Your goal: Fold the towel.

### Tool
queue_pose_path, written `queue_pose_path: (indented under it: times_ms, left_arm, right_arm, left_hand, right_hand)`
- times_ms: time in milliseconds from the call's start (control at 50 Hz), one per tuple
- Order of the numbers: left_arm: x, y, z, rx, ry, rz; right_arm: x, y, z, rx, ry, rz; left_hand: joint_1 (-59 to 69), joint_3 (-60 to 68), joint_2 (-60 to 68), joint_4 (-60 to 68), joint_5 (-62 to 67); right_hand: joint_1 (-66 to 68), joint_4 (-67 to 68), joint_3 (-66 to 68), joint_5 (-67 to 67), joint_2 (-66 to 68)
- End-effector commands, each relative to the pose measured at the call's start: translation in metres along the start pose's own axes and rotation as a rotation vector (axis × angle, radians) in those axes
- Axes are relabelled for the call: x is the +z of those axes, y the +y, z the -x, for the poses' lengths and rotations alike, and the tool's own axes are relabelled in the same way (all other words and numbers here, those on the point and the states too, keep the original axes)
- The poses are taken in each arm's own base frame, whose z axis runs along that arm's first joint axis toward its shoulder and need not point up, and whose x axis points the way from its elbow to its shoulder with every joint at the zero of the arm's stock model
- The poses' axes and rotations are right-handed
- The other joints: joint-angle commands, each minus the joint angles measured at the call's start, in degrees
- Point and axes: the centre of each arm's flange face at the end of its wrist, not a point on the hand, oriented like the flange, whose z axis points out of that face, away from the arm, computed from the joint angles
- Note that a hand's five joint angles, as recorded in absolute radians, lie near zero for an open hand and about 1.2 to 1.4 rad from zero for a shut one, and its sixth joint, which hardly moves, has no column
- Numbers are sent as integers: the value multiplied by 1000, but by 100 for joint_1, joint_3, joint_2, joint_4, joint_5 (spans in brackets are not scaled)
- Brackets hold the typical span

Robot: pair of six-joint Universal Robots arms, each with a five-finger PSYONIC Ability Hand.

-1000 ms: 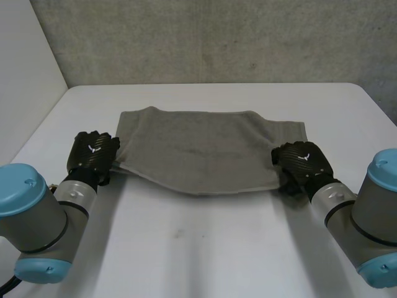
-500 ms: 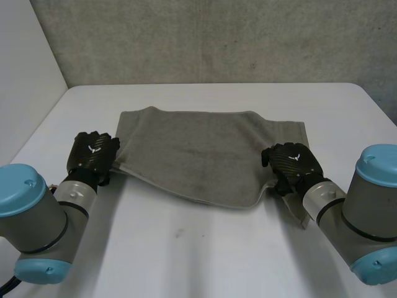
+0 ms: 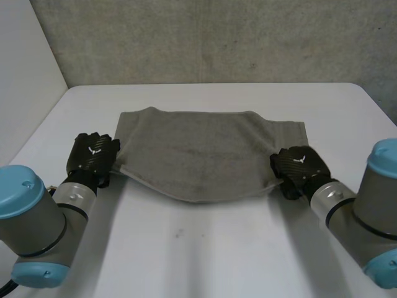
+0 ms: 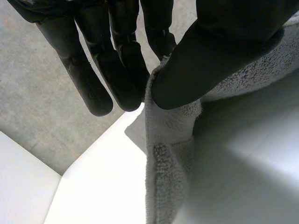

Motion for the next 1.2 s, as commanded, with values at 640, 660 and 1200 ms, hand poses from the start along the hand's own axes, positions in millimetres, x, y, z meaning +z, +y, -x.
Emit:
queue_pose_path:
  times_ms: [640,660,1200]
  left_arm:
    - [-19,-26,-17,266,181,119]
    - [-5,-24,-19,267,169,101]
    - [101,-20,-31,257,44,-58]
  right_arm:
    - [5,-4,-65,-570,64,257]
    - [5,-4,-65,-570,64,256]
    - [123,-4,-54,-603,230,-136]
  left_hand:
    - [1125,1025,1022,1026,1048]
    - [1125,1025,1022,1026,1048]
    - [-5875,-5975,-5978,-5974,-5952]
  right_hand:
    - [2451,1186,1228,1390,1259]
    - [2451,1186,1228,1390,1259]
    - [-4549,-5814,-5772,-5610,-5741]
